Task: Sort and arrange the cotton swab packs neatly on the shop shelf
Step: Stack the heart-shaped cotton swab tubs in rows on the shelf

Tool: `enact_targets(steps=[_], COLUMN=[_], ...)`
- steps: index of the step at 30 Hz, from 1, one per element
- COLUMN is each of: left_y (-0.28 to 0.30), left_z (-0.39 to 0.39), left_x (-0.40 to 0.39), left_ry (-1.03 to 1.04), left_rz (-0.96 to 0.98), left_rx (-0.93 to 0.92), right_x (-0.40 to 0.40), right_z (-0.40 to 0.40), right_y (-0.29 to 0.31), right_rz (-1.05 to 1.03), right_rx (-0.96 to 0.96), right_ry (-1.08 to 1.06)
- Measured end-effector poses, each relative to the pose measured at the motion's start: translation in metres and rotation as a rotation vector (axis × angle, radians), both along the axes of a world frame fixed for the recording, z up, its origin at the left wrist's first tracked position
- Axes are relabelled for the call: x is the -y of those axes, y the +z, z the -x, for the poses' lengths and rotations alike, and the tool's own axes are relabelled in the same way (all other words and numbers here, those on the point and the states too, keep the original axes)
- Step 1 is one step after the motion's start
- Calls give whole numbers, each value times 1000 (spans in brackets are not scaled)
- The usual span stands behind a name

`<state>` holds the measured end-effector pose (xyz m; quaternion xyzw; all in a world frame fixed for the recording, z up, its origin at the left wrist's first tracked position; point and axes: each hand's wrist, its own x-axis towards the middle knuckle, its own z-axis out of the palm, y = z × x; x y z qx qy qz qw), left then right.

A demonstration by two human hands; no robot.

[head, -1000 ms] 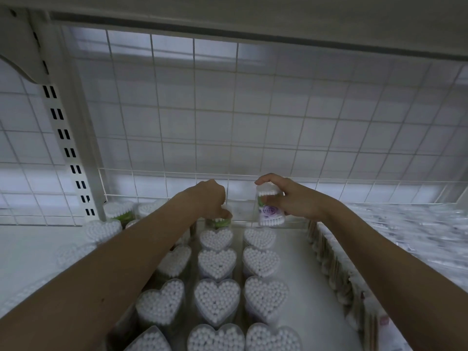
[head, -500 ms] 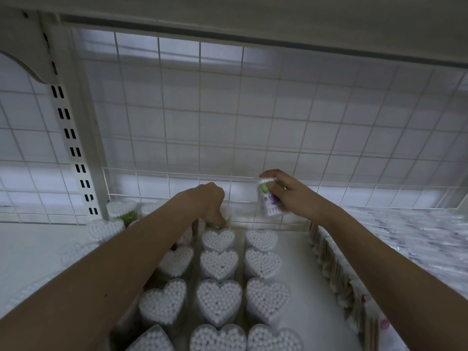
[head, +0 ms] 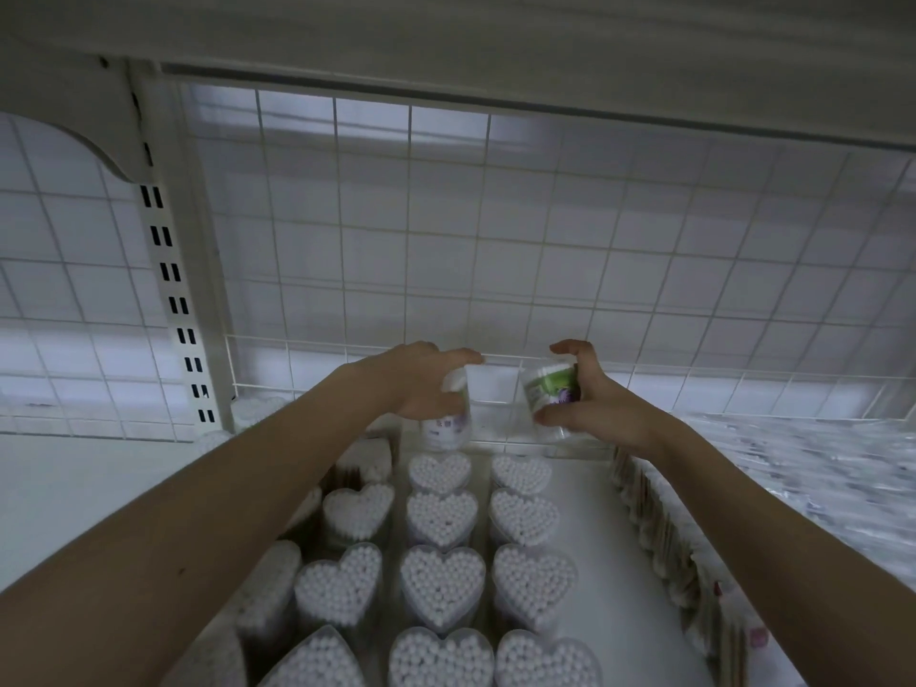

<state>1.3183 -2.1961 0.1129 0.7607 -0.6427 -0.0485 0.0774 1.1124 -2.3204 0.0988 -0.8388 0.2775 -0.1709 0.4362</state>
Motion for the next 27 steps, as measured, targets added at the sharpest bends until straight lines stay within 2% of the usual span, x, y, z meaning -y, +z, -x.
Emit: enact_targets(steps=[4, 8, 15, 21, 22, 25, 27], left_y=[2, 2, 0, 0, -1, -2, -2], left_z=[-1, -4, -8, -8, -8, -7, -5], left_x=[-3, -7, -11, -12, -13, -12, -11], left_ry=[-24, -2, -4, -14, -7, 16, 7], left_rz=[49, 128, 214, 203, 185, 155, 159], left_rx=[-39, -69, -81, -116, -76, 205, 217], right_x=[1, 3, 4, 11, 11, 14, 16], right_z=[1, -1, 0, -2, -3, -4, -6], right_y=[0, 4, 10, 11, 11, 12, 9], right_rz=[-25, 78, 176, 345, 359, 330, 311], right_rx=[-41, -21, -110, -145, -153, -156, -160], right_ry=[31, 7, -15, -3, 10, 38, 45])
